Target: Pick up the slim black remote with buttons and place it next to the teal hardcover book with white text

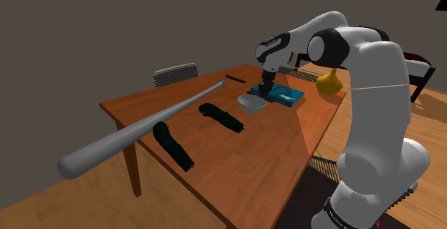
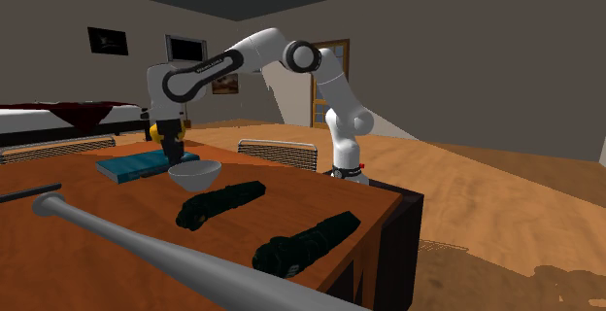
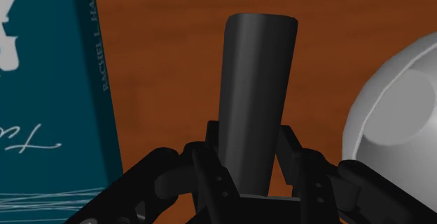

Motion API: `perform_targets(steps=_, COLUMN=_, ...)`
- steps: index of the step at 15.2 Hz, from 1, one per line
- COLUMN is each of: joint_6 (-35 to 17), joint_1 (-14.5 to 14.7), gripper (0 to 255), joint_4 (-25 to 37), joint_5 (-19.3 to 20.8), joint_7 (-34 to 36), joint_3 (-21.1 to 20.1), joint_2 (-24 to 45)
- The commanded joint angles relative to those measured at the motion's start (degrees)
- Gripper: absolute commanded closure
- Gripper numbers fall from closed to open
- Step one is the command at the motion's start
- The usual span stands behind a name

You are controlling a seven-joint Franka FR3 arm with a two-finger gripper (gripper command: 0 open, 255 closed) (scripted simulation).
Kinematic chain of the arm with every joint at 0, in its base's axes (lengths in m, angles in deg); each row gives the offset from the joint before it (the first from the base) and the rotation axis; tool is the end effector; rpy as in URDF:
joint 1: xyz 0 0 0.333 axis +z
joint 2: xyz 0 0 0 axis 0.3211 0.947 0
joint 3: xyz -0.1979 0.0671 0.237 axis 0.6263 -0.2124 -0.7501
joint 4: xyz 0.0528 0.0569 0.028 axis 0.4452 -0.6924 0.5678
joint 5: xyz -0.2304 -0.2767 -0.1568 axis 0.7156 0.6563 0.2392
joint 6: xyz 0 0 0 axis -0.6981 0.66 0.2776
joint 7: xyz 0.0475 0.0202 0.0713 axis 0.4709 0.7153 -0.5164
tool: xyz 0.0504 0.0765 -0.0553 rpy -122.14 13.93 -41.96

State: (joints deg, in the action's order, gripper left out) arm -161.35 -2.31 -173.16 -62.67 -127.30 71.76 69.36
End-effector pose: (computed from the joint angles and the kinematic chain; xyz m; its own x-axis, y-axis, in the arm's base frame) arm 0.5808 -0.3503 0.3557 0.9986 0.0521 -0.0102 0.0511 -0.9954 -0.0814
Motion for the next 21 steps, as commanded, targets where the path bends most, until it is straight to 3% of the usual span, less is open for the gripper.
perform_targets(steps=1, joint_6=-1.4, joint_1=0.1, gripper=255, joint_4=-0.9, joint_5=-0.2, joint_7=-0.1, joint_3=-0.1, joint_2=0.5)
perform_targets(steps=12, joint_6=-3.4, joint_1=0.0, gripper=255, joint_4=-1.8, joint_5=-0.5, joint_7=-0.4, joint_3=-0.3, joint_2=1.5)
perform_targets(steps=13, joint_6=-3.4, joint_1=0.0, gripper=0, joint_4=-1.8, joint_5=-0.5, joint_7=-0.4, joint_3=-0.3, joint_2=1.5)
perform_targets(steps=18, joint_6=-3.4, joint_1=0.0, gripper=0, joint_4=-1.8, joint_5=-0.5, joint_7=-0.4, joint_3=-0.3, joint_2=1.5)
perform_targets(steps=21, joint_6=1.5, joint_1=-0.1, gripper=0, joint_4=1.2, joint_5=0.1, joint_7=0.1, joint_3=0.1, joint_2=-0.3)
